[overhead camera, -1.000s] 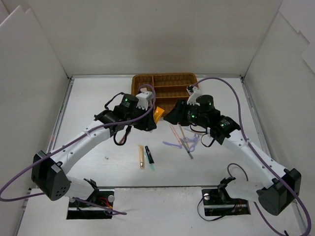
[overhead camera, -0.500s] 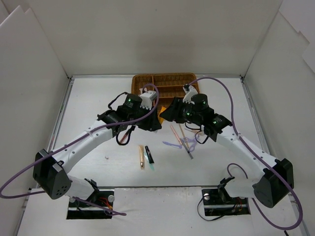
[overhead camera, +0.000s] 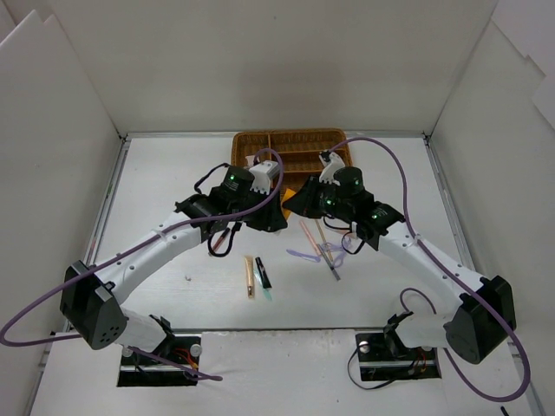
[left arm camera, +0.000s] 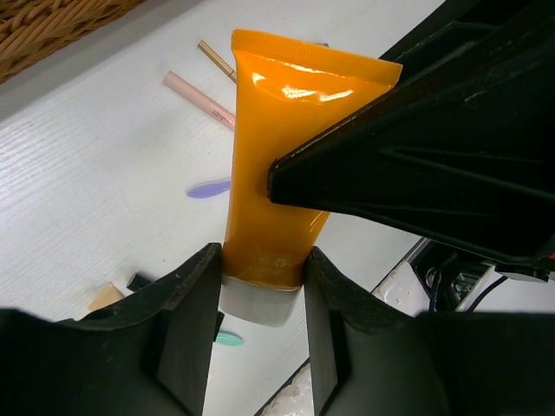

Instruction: Organize the makeup

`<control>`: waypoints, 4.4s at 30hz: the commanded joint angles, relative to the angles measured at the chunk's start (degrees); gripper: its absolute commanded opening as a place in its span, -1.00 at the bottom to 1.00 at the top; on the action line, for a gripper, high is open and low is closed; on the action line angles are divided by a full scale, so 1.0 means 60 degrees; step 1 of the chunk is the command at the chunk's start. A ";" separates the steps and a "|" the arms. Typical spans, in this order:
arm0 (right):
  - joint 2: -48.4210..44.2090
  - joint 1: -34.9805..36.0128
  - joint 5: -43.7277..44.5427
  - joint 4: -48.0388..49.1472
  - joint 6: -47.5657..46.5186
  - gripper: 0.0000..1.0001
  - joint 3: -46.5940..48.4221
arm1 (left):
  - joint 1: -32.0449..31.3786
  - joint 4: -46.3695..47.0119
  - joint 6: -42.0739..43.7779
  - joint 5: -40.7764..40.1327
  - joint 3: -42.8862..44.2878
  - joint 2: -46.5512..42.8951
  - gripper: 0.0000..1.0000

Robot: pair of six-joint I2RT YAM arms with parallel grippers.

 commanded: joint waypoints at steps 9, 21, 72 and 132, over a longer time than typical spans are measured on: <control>0.0830 -0.0832 0.0364 0.0787 -0.0010 -1.00 0.1189 | 0.0653 0.0144 0.0225 -0.1053 -0.0149 -0.1264 0.75; 0.4241 -0.1960 0.1987 0.1021 0.1424 -1.00 0.4410 | 0.3305 -0.1058 0.1369 -0.1332 -0.1804 -0.2906 0.99; 0.8509 -0.3514 0.4318 0.1172 0.2472 0.22 0.8603 | 0.4287 -0.1175 0.1545 -0.1302 -0.2495 -0.2922 0.99; 0.6427 0.3181 0.1273 -0.4618 -0.3305 -0.22 0.3506 | 0.5635 -0.1248 0.1150 -0.1742 -0.2524 -0.2600 0.99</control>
